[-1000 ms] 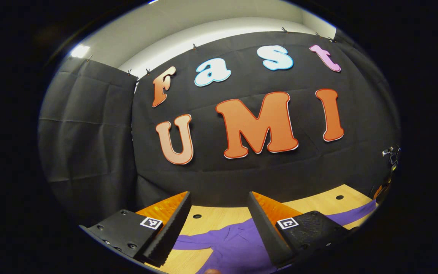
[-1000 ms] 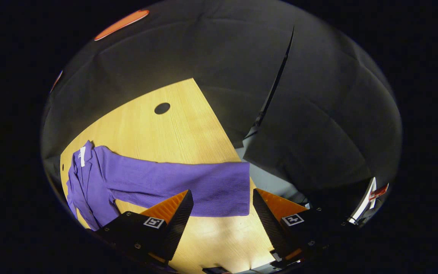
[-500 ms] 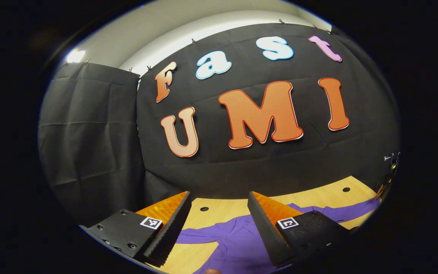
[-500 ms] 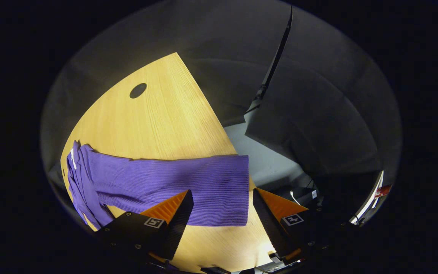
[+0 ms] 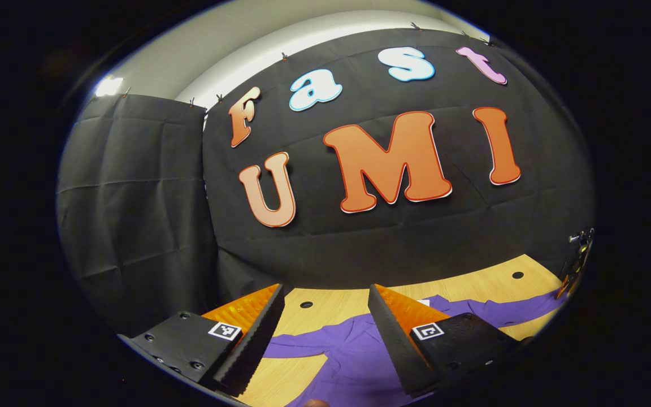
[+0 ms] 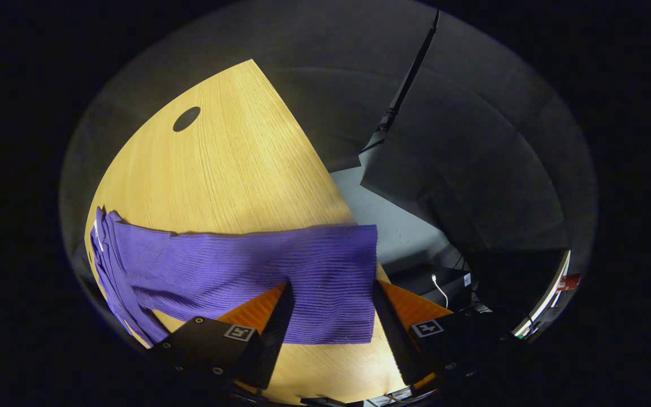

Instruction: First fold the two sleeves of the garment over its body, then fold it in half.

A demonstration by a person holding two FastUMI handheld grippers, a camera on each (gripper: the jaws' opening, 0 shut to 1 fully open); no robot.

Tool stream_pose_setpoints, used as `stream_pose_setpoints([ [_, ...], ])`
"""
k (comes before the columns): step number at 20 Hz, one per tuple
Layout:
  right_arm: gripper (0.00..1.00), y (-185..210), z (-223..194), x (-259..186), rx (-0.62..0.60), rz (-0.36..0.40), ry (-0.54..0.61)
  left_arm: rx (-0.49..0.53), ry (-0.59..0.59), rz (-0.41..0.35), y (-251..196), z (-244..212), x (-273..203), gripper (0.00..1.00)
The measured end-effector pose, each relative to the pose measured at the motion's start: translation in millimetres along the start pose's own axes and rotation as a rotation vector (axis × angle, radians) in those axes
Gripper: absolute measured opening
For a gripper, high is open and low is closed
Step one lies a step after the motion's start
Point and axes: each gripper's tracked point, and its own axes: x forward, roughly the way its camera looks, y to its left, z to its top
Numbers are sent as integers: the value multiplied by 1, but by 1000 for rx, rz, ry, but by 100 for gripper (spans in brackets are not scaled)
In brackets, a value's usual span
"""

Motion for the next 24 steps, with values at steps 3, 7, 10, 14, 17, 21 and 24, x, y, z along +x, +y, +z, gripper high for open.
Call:
stream_pose_setpoints([
  [3, 65, 8, -2, -1, -8, 10, 5, 0, -5, 4, 3, 2, 3, 94],
  [7, 8, 20, -5, -6, 42, 39, 5, -5, -12, -1, 13, -1, -1, 95],
  [10, 5, 29, -1, -24, -15, 51, -50, -14, -17, 1, 27, -3, 1, 95],
  [14, 5, 61, 4, -69, -25, 106, -122, -26, -23, -7, 45, -9, 4, 94],
  [17, 5, 89, 2, -108, -44, 144, -179, -45, -25, -21, 63, -13, 8, 94],
  [21, 5, 137, -6, -162, -95, 190, -253, -54, -18, -48, 88, -25, 17, 94],
  [24, 5, 177, -15, -203, -155, 218, -306, -62, 1, -57, 112, -38, 26, 94],
])
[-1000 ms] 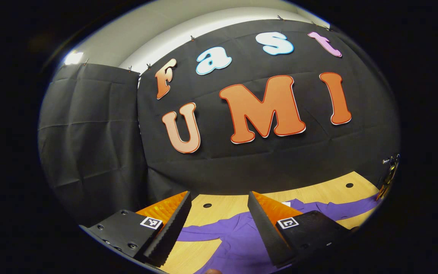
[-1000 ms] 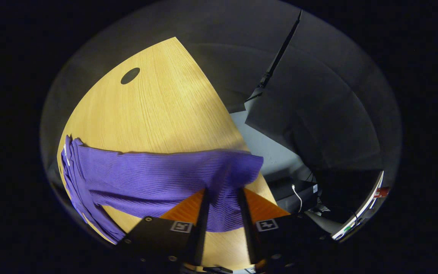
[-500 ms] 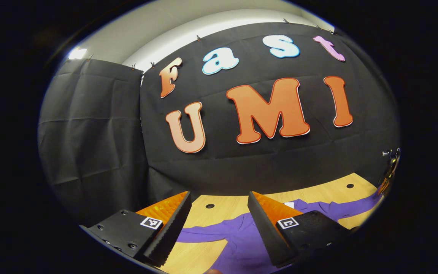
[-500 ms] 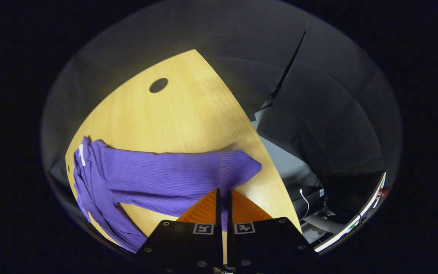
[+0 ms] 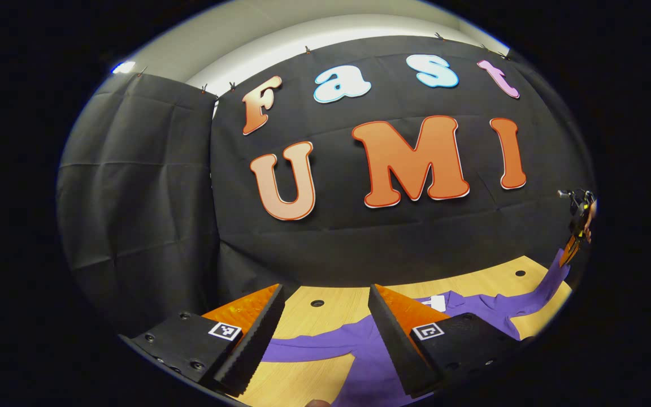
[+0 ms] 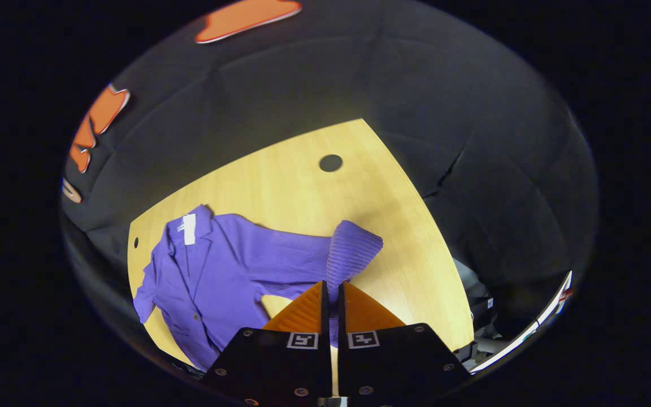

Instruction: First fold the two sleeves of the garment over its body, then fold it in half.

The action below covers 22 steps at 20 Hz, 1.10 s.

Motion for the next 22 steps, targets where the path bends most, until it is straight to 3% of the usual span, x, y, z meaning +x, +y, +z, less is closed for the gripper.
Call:
stream_pose_setpoints([
  [8, 5, 148, 11, -52, -159, 91, -90, -3, 39, -2, 71, -28, 17, 94],
  [13, 5, 241, -5, -71, -258, 156, -105, 3, 73, 18, 121, -52, 27, 94],
  [22, 5, 376, -41, -55, -382, 241, -67, 24, 132, 75, 195, -89, 44, 94],
])
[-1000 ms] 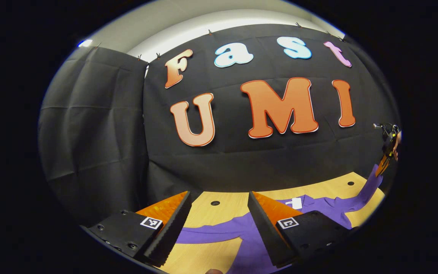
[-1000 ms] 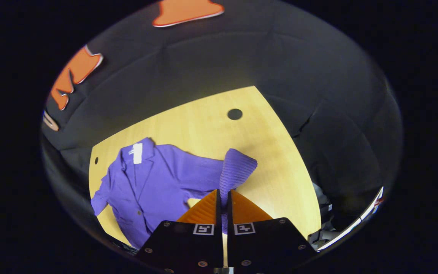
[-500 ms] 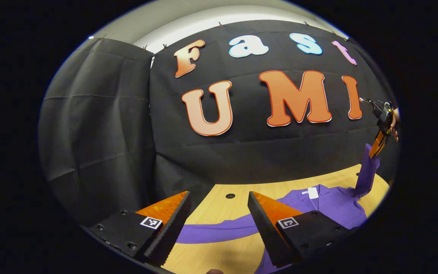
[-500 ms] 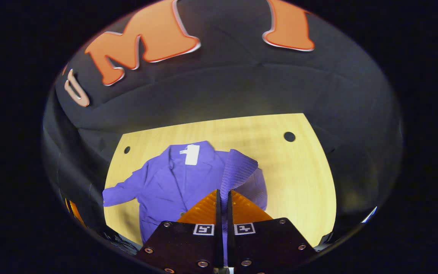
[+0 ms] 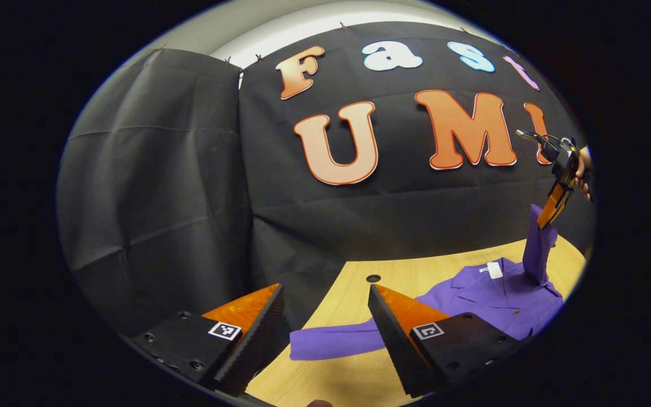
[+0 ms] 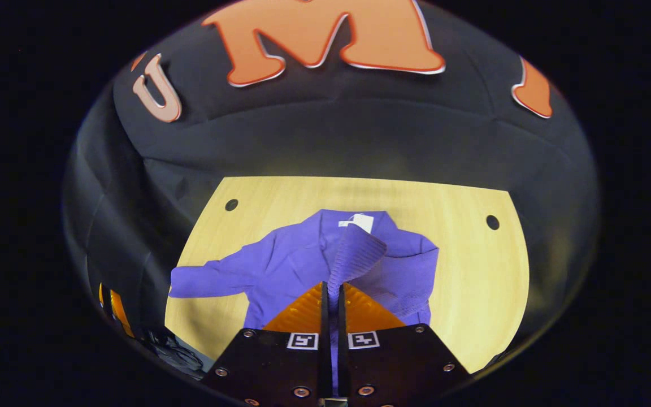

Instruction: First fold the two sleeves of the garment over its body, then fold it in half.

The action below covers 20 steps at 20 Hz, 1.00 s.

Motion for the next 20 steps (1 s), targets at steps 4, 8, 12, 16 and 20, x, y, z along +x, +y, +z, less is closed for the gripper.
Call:
stream_pose_setpoints([
  [4, 25, 45, -1, 4, 10, 97, 4, 0, 52, 17, 13, -18, 18, 94],
  [8, 48, 50, 10, -5, 43, 134, -41, -6, 108, 15, 17, -33, 34, 94],
  [12, 60, 45, 27, -29, 75, 160, -136, -45, 221, -14, 15, -60, 57, 94],
  [16, 90, 21, 39, -62, 103, 145, -256, -138, 422, -69, 9, -100, 86, 94],
  [20, 95, -15, 39, -96, 127, 101, -356, -176, 643, -98, 8, -139, 104, 95],
])
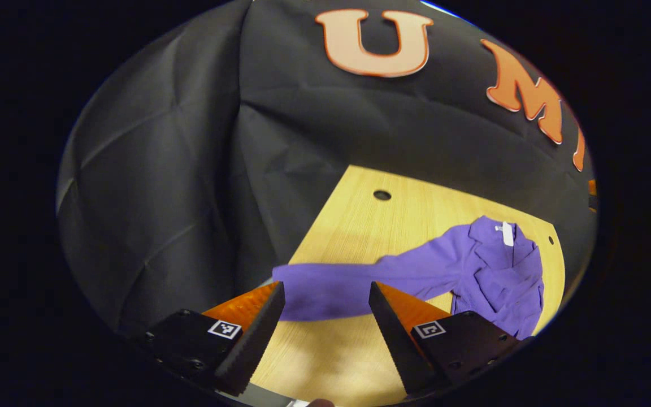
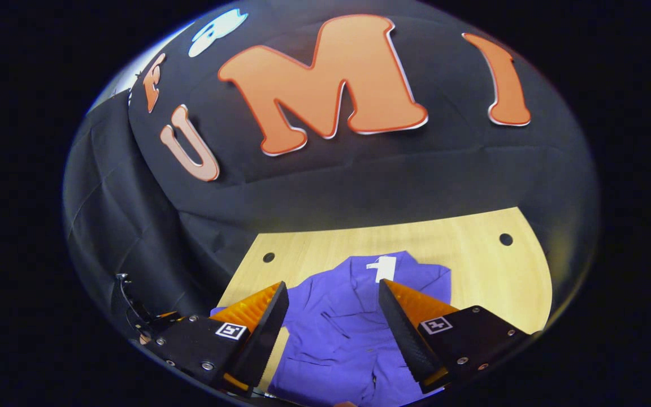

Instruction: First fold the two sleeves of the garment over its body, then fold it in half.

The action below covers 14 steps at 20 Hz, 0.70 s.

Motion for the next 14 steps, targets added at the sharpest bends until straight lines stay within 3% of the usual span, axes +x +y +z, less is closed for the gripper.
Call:
stream_pose_setpoints([
  [5, 95, -42, -2, -41, 10, -70, -67, -36, 213, -8, 8, -20, 41, 97],
  [14, 95, -84, -15, -103, 32, -164, -153, 25, 375, 43, 28, -37, 100, 96],
])
